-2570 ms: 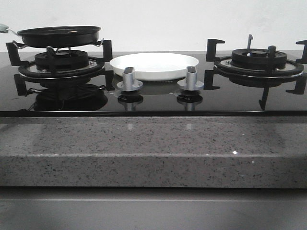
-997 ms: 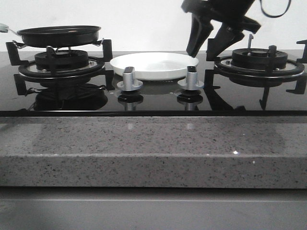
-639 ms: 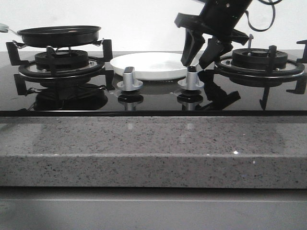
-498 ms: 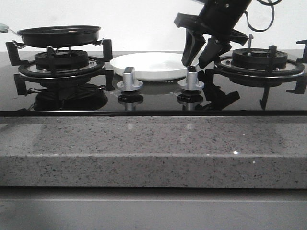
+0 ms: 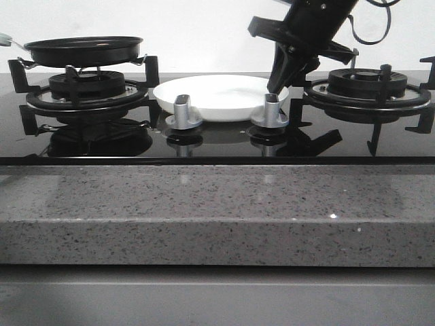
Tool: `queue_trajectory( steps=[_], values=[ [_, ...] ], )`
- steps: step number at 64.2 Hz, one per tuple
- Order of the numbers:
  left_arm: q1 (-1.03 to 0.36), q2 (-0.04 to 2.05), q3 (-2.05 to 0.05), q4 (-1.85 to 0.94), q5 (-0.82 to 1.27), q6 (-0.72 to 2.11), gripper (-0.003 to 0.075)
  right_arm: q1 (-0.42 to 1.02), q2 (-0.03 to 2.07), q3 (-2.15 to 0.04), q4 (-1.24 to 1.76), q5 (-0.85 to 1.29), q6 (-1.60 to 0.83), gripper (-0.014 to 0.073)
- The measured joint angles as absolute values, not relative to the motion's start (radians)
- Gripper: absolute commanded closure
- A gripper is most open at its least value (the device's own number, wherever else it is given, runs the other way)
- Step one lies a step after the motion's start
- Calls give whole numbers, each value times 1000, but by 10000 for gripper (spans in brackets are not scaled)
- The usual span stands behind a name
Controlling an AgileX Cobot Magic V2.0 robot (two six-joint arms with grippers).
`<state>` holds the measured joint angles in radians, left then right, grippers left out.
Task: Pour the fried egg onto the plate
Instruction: 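Lower the right gripper to the white plate rim and grasp it, then lift the white plate with the right gripper and hold it up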
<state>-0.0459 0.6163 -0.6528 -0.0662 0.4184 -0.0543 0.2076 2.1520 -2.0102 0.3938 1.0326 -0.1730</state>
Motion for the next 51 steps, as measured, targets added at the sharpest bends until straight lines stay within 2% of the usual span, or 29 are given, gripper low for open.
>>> queue_trajectory(
  steps=[19, 35, 51],
  values=[
    [-46, 616, -653, -66, 418, -54, 175, 208, 2133, -2010, 405, 985, -167, 661],
    [-46, 616, -653, -66, 418, -54, 175, 209, 1999, -2003, 407, 982, -167, 661],
    [-46, 616, -653, -66, 418, -54, 175, 252, 1798, -1753, 407, 927, -173, 661]
  ],
)
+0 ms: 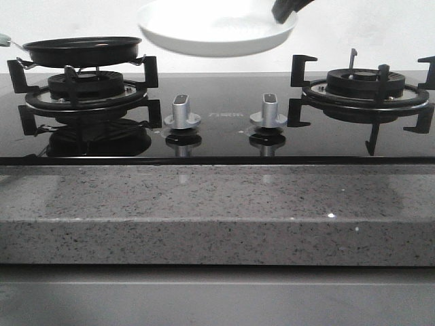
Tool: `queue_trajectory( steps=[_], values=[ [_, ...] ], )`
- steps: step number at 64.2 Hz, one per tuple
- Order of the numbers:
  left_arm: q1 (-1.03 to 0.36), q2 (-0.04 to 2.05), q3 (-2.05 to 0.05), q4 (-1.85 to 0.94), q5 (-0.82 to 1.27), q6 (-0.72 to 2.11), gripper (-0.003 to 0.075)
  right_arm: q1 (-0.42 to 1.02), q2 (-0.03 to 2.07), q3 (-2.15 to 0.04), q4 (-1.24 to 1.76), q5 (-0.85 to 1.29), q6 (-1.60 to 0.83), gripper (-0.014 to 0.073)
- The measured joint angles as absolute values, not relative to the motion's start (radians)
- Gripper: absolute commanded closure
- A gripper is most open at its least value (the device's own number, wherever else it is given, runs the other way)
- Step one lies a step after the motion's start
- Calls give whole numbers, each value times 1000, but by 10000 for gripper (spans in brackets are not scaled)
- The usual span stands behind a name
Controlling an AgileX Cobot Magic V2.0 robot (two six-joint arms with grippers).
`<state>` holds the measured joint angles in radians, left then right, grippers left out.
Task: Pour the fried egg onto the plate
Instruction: 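Lift the white plate with the right gripper and hold it up, then grasp the green pan handle with the left gripper and lift the pan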
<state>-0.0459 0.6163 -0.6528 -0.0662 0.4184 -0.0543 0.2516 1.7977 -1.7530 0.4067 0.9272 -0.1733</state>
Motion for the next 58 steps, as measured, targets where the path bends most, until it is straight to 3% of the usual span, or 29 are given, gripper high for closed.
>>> queue_trajectory(
  steps=[23, 58],
  values=[
    [-46, 616, -653, -66, 418, -54, 176, 283, 1577, -1366, 413, 804, -180, 661],
    [-46, 618, -676, -47, 468, -54, 160, 283, 1563, -1289, 413, 795, -183, 661]
  ],
)
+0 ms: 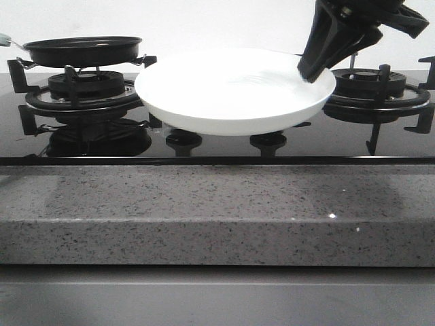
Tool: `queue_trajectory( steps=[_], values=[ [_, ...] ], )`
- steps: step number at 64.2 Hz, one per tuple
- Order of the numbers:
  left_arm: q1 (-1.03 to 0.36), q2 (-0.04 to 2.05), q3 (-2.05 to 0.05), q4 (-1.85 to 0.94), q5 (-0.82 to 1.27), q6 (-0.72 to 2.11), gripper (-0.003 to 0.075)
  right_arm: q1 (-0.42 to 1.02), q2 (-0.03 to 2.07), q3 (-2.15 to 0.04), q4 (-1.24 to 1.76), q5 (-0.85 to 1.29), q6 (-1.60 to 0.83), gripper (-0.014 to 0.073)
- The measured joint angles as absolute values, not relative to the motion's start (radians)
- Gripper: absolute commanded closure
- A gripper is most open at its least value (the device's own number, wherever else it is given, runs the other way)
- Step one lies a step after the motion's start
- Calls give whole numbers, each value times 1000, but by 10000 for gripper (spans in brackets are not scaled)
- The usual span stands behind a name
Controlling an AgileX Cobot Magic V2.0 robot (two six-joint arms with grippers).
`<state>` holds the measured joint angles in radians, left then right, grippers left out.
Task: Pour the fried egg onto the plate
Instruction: 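Grasp the green pan handle with the left gripper and lift the pan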
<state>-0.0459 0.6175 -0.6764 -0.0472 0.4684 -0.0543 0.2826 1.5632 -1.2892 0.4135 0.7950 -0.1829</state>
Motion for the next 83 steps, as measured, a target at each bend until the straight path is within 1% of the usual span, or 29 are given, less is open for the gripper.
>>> queue_trajectory(
  steps=[12, 27, 34, 38, 45, 56, 62, 72, 83],
  values=[
    [-46, 683, -783, -32, 574, -54, 160, 283, 1563, -1289, 413, 796, -185, 661],
    [-43, 880, -940, -29, 691, -54, 167, 283, 1563, -1289, 413, 796, -185, 661],
    [-6, 969, -991, -48, 702, -53, 167, 283, 1563, -1289, 413, 797, -185, 661],
    [42, 1031, -1019, -76, 703, -36, 167, 283, 1563, -1289, 413, 797, -185, 661],
    [132, 1124, -1061, -215, 715, 69, 167, 283, 1563, -1289, 413, 797, -185, 661],
    [274, 1274, -1122, -588, 757, 337, 167, 283, 1563, -1289, 413, 799, -187, 661],
    [333, 1338, -1149, -730, 781, 432, 167, 283, 1563, -1289, 413, 799, -187, 661],
    [396, 1465, -1204, -989, 840, 573, 167, 283, 1563, -1289, 413, 799, -187, 661],
    [404, 1581, -1254, -1145, 878, 637, 167, 283, 1563, -1289, 413, 799, -187, 661]
  ],
)
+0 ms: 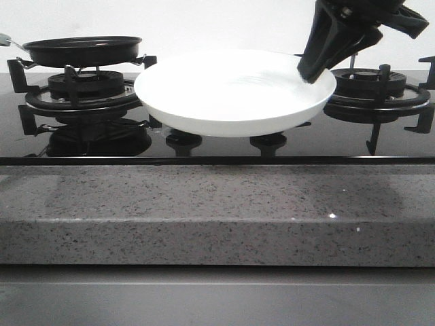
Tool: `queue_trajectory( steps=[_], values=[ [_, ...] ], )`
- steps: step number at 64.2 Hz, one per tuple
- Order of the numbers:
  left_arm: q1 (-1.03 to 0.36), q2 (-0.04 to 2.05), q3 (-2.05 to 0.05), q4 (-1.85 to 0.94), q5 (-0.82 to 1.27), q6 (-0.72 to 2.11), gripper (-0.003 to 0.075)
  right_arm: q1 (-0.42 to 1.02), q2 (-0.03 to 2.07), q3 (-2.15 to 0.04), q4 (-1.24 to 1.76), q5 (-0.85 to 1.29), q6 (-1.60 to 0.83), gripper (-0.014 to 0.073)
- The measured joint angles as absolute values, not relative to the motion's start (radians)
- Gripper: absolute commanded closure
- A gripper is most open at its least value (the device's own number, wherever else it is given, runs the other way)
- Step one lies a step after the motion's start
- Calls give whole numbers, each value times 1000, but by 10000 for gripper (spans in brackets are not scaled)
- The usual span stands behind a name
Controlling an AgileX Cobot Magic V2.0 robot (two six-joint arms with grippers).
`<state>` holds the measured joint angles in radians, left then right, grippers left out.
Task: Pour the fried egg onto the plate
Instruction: 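Grasp the green pan handle with the left gripper and lift the pan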
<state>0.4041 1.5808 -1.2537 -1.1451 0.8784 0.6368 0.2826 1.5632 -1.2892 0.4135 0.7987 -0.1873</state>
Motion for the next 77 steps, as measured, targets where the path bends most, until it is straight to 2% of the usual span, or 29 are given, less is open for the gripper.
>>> queue_trajectory(
  steps=[11, 37, 60, 65, 77],
  values=[
    [404, 1688, -1315, -1208, 904, 646, 178, 283, 1563, -1289, 413, 799, -187, 661],
    [395, 1875, -1436, -1305, 1030, 650, 283, 283, 1563, -1289, 413, 799, -187, 661],
    [362, 1911, -1456, -1319, 1073, 652, 286, 283, 1563, -1289, 413, 799, -187, 661],
    [362, 1911, -1456, -1327, 1073, 652, 316, 283, 1563, -1289, 413, 799, -187, 661],
    [362, 1911, -1456, -1358, 1077, 652, 479, 283, 1563, -1289, 413, 799, -187, 661]
  ],
)
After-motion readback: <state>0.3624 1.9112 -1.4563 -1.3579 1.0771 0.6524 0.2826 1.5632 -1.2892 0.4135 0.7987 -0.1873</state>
